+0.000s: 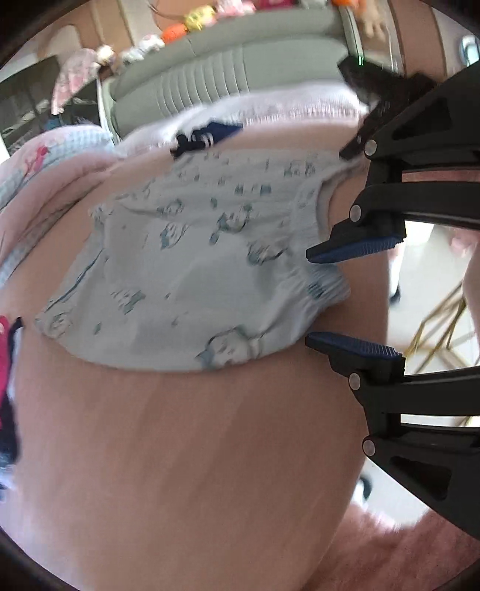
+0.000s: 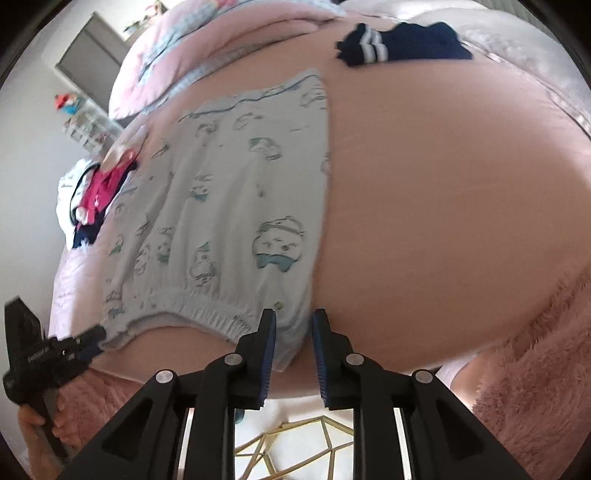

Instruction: Fold clothes

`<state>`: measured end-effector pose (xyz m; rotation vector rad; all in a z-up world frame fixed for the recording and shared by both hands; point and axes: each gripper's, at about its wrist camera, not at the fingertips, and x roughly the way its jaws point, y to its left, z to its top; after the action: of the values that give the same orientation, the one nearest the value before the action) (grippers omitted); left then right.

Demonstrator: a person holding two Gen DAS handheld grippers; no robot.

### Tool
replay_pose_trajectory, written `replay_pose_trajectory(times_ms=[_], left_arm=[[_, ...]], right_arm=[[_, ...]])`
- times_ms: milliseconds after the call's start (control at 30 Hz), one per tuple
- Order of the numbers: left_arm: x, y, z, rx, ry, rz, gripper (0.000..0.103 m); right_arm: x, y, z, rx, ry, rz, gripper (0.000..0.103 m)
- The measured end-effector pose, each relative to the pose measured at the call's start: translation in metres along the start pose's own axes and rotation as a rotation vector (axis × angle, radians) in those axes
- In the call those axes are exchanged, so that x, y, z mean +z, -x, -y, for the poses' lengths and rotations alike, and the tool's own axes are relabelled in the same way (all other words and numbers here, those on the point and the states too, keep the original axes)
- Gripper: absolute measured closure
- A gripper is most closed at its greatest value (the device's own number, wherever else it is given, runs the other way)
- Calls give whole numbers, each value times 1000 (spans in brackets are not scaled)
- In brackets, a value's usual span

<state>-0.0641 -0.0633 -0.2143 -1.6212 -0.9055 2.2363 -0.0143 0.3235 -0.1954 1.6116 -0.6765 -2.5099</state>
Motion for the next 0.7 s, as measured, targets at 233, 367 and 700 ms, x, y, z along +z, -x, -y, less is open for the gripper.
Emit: replay_pose_trajectory(times_ms=[233,367,700], left_arm=[[8,-21,6,-89,23,9,69],[7,-20,20,25,-74,1,95],[-1,-21,31,126,-239,-101,92]], right_arm=[[3,-19,3,149,-20,-80,80],[3,-21,-15,90,66,-48,95],[-14,-10,-36,-5,159,-31,96]])
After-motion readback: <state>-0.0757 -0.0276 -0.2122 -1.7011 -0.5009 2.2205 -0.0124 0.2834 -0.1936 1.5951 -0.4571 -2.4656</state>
